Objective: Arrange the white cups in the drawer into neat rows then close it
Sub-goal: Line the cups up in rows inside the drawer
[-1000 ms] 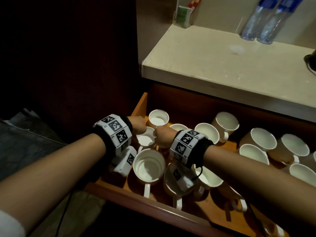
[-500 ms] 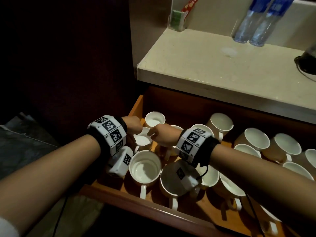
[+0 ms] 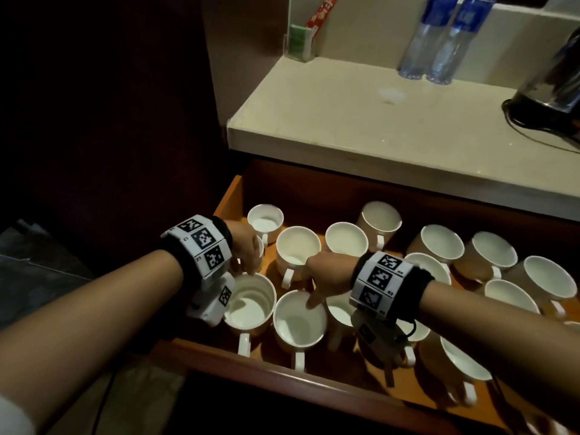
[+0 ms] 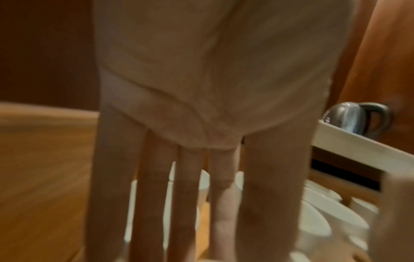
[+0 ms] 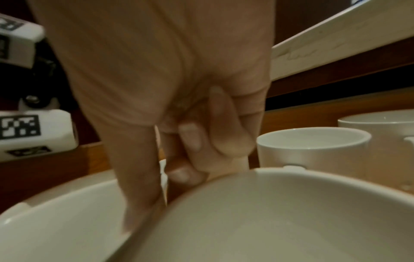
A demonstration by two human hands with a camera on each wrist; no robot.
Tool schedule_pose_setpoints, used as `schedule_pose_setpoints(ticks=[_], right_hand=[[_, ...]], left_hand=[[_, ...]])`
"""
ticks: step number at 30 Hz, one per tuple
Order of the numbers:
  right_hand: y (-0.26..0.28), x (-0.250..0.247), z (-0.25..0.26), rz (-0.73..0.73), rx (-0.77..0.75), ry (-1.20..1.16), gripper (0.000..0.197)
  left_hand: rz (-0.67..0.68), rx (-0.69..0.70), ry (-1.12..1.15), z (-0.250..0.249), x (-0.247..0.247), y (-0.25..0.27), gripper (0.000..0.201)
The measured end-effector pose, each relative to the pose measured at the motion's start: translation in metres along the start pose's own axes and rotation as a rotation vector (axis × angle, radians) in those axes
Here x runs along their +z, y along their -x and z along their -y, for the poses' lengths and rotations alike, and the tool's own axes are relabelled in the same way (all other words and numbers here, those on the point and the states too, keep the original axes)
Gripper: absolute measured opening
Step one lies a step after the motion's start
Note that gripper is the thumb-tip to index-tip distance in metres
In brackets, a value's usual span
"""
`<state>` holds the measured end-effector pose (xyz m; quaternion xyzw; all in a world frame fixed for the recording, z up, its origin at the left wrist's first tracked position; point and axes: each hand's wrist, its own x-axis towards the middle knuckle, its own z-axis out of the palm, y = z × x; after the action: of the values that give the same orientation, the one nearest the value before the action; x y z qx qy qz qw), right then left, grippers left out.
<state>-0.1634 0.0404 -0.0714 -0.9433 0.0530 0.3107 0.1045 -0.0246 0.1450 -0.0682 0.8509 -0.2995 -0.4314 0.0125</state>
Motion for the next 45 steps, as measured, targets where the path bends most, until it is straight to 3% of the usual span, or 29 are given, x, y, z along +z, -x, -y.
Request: schedule_pose_setpoints(ticks=[6,9,18,22,26,29,32,39,45], right_hand=[[0.003,0.006,0.003,-0.052,0.021,0.051,0.038],[0.006,0.008,0.002,-0.045,0.029,0.058,0.036],[0.001,0.014,0.0,-0.071,0.054,0.093,0.036],[-0.002,0.015,-0.006,-0.066,0.069,0.008,0.035],[0.001,0.007,-0.021,-0.241,0.123,-0.133,0.035],[0.005,-0.001,-0.04,-0.297,0.198,-0.169,0.029],[0.013,-0.002,-0.055,-0.3,0.257,-0.22,0.029],[0.023,0.016,-0.069,-0.295,0.295,-0.23,0.031],[0.03,0.02,-0.077,-0.297,0.328,-0.252,0.031]], left_hand=[[0.02,0.072,-0.202,-0.011,0.014,-0.008,0.029],[-0.01,0.098,-0.235,-0.015,0.017,-0.012,0.02],[-0.044,0.149,-0.326,-0.016,0.018,-0.019,0.027],[-0.032,0.18,-0.26,-0.015,0.017,-0.02,0.021],[-0.033,0.138,-0.008,-0.012,0.01,-0.02,0.003],[-0.18,0.113,0.229,-0.017,0.001,-0.024,0.023],[-0.276,0.109,0.294,-0.028,0.003,-0.029,0.03],[-0.413,0.121,-0.151,-0.034,0.014,-0.044,0.026],[-0.396,0.077,-0.076,-0.035,0.017,-0.048,0.022]])
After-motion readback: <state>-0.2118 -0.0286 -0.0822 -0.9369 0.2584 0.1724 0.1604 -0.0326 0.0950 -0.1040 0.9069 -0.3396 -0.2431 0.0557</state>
